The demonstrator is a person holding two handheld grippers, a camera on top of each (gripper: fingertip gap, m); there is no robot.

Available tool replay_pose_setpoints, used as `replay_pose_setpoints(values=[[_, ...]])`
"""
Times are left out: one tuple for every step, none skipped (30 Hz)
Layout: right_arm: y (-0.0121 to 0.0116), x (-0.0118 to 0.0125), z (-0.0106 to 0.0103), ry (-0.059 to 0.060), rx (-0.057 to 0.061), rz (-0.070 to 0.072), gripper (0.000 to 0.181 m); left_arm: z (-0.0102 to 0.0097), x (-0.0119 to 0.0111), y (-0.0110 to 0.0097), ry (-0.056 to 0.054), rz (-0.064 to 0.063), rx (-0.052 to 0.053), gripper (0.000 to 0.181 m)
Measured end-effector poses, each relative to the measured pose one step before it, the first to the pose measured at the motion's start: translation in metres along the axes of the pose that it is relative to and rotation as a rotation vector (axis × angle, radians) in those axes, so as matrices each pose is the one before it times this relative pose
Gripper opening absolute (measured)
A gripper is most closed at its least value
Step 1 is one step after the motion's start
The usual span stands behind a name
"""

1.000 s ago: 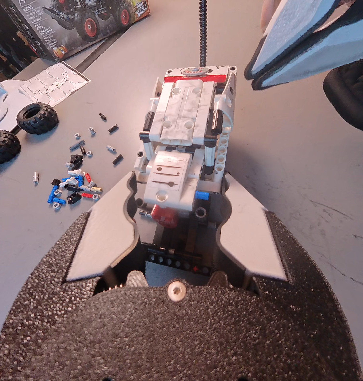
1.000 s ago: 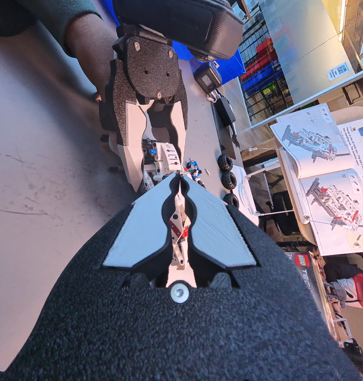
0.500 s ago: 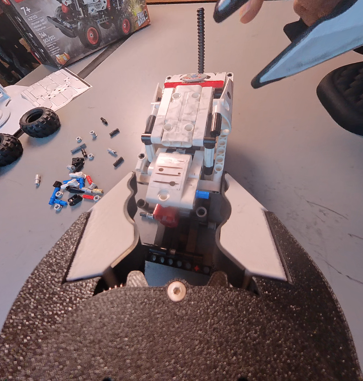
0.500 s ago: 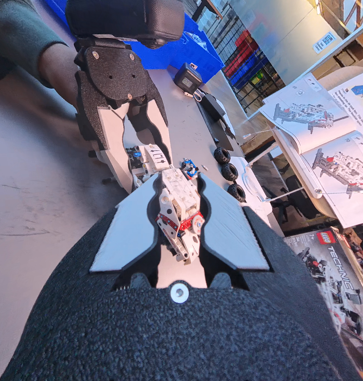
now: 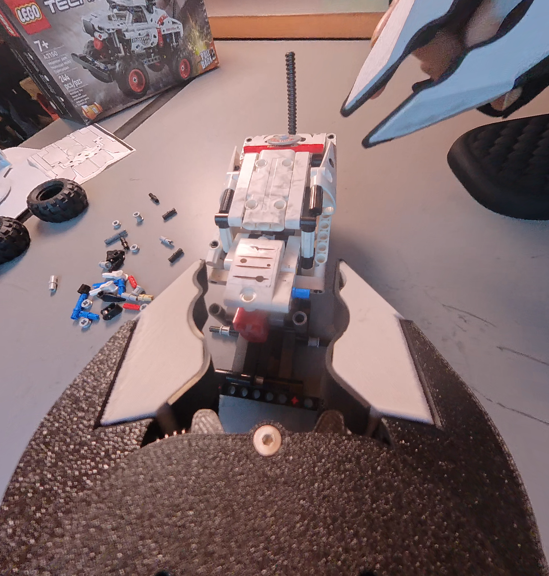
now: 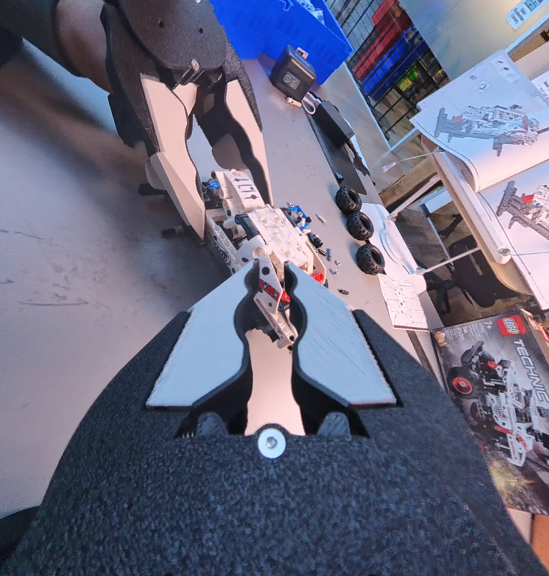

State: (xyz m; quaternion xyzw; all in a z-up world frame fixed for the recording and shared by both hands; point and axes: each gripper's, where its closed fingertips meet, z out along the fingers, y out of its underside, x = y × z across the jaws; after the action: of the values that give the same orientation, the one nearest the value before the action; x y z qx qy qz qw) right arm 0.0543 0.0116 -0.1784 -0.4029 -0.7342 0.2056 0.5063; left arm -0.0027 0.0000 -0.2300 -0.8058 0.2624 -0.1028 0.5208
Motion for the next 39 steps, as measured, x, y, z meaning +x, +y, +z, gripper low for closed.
replay_pose_setpoints(values=[[0.00024,-0.00045,0.00293,-0.0035,-0.0124,-0.0204,0.018,0.00043,0.00116,-0.00121,0.0064,0.0007,0.0006,0.083],[0.00016,-0.00105,0.00346,-0.0096,-0.0135,-0.0174,0.020,0.00124,0.00010,-0.00034,-0.0033,0.0066,-0.0037,0.085],[0.00031,-0.00037,0.00396,-0.0048,-0.0139,-0.0178,0.022,0.00186,-0.00034,-0.00014,-0.0069,0.0123,-0.0050,0.086],[0.00066,-0.00008,0.00384,-0.0007,-0.0148,-0.0223,0.022,0.00195,-0.00071,-0.00007,-0.0088,0.0104,-0.0062,0.087],[0.00130,-0.00100,0.00379,-0.0035,-0.0172,-0.0251,0.022,0.00174,-0.00090,-0.00093,-0.0081,0.0054,-0.0016,0.088],[0.00134,-0.00115,0.00332,-0.0024,-0.0154,-0.0201,0.023,0.00149,-0.00098,-0.00167,-0.0061,0.0012,0.0023,0.087],[0.00125,-0.00173,0.00289,-0.0065,-0.0116,-0.0113,0.021,0.00146,-0.00097,-0.00184,-0.0043,-0.0007,0.0026,0.087],[0.00044,-0.00162,0.00188,-0.0079,-0.0053,-0.0030,0.020,0.00169,-0.00019,-0.00152,0.0010,0.0016,-0.0007,0.087],[0.00035,-0.00031,0.00072,-0.0026,-0.0045,-0.0019,0.021,0.00178,0.00020,-0.00087,0.0014,0.0055,-0.0042,0.086],[0.00035,-0.00036,-0.00045,-0.0075,-0.0054,-0.0001,0.022,0.00196,0.00083,0.00000,0.0037,0.0070,-0.0066,0.086],[0.00066,-0.00096,-0.00134,-0.0189,-0.0058,0.0084,0.022,0.00229,0.00094,0.00111,0.0039,0.0052,-0.0104,0.087],[0.00177,-0.00214,-0.00133,-0.0307,-0.0105,0.0153,0.021,0.00218,0.00035,0.00115,-0.0013,0.0065,-0.0088,0.086],[0.00198,-0.00094,-0.00071,-0.0243,-0.0104,0.0136,0.022,0.00143,-0.00118,0.00110,-0.0111,0.0109,-0.0073,0.084],[0.00188,0.00098,0.00020,-0.0132,-0.0098,0.0065,0.020,0.00052,-0.00035,0.00036,-0.0042,0.0146,-0.0047,0.083],[0.00130,0.00060,0.00085,-0.0151,-0.0083,0.0020,0.018,0.00010,0.00016,0.00020,0.0026,0.0047,-0.0075,0.083],[-0.00029,0.00088,0.00041,-0.0154,-0.0027,-0.0006,0.016,0.00001,-0.00023,0.00018,0.0025,0.0001,-0.0064,0.083],[-0.00003,-0.00056,-0.00002,-0.0274,-0.0058,-0.0033,0.015,0.00000,-0.00005,0.00022,0.0026,0.0004,-0.0036,0.083],[-0.00049,-0.00083,-0.00051,-0.0293,-0.0004,-0.0093,0.013,-0.00017,0.00009,0.00009,0.0021,0.0028,-0.0036,0.082],[-0.00034,-0.00129,-0.00079,-0.0323,0.0046,-0.0110,0.011,-0.00018,0.00032,0.00021,0.0021,0.0017,-0.0039,0.082],[-0.00076,-0.00141,-0.00114,-0.0353,0.0118,-0.0039,0.009,-0.00021,0.00048,0.00009,0.0029,0.0037,-0.0017,0.082],[-0.00098,-0.00247,-0.00150,-0.0441,0.0190,0.0084,0.008,-0.00041,0.00034,0.00017,0.0040,0.0016,-0.0002,0.082],[-0.00100,-0.00552,-0.00196,-0.0652,0.0222,0.0197,0.008,-0.00038,0.00004,0.00018,0.0034,0.0016,0.0013,0.082],[-0.00079,-0.00258,-0.00183,-0.0422,0.0231,0.0199,0.007,-0.00048,0.00007,0.00023,0.0036,0.0012,0.0015,0.082],[-0.00054,-0.00072,-0.00171,-0.0281,0.0182,0.0182,0.007,-0.00028,0.00009,0.00006,0.0023,0.0022,0.0001,0.082],[-0.00070,-0.00195,-0.00178,-0.0325,0.0135,0.0152,0.007,-0.00007,0.00043,-0.00004,0.0019,0.0058,-0.0006,0.082],[-0.00083,-0.00297,-0.00191,-0.0328,0.0126,0.0100,0.006,-0.00008,0.00095,-0.00016,0.0059,0.0071,-0.0006,0.082],[-0.00030,-0.00299,-0.00193,-0.0261,0.0078,0.0051,0.006,-0.00020,0.00057,-0.00005,0.0042,0.0027,-0.0024,0.082],[0.00059,-0.00299,-0.00156,-0.0181,0.0029,-0.0004,0.006,-0.00007,0.00004,0.00017,-0.0014,0.0021,-0.0023,0.082],[0.00038,-0.00320,-0.00138,-0.0139,0.0034,-0.0026,0.006,-0.00018,0.00027,0.00002,-0.0024,0.0035,-0.0013,0.082],[-0.00005,-0.00327,-0.00125,-0.0099,0.0073,-0.0017,0.006,-0.00030,0.00060,-0.00018,-0.0003,0.0052,-0.0015,0.082],[-0.00032,-0.00206,-0.00091,-0.0015,0.0113,0.0002,0.006,-0.00015,0.00073,-0.00023,-0.0004,0.0057,-0.0012,0.081],[-0.00014,-0.00176,-0.00060,0.0018,0.0133,0.0002,0.006,-0.00001,0.00062,-0.00019,0.0001,0.0036,-0.0004,0.081],[-0.00019,0.00058,-0.00027,0.0162,0.0165,0.0019,0.007,-0.00011,0.00032,-0.00017,-0.0007,0.0018,-0.0004,0.081],[0.00003,0.00111,-0.00023,0.0224,0.0157,0.0010,0.008,0.00004,0.00011,-0.00002,-0.0014,-0.0020,-0.0005,0.081],[0.00054,0.00096,-0.00019,0.0248,0.0116,-0.0014,0.009,-0.00008,0.00010,-0.00003,0.0000,-0.0039,0.0026,0.081],[0.00038,0.00076,-0.00031,0.0241,0.0072,0.0004,0.011,-0.00001,0.00024,-0.00010,0.0011,-0.0037,0.0054,0.081],[0.00096,0.00168,-0.00083,0.0288,0.0005,0.0005,0.011,-0.00023,0.00013,-0.00004,0.0015,0.0011,0.0056,0.081],[0.00312,0.00120,-0.00146,0.0244,-0.0132,-0.0091,0.020,-0.00035,0.00009,0.00005,0.0025,0.0015,0.0033,0.081],[0.00382,0.00059,-0.00256,0.0175,-0.0140,-0.0085,0.025,-0.00054,-0.00004,0.00022,0.0040,-0.0025,0.0007,0.081]])
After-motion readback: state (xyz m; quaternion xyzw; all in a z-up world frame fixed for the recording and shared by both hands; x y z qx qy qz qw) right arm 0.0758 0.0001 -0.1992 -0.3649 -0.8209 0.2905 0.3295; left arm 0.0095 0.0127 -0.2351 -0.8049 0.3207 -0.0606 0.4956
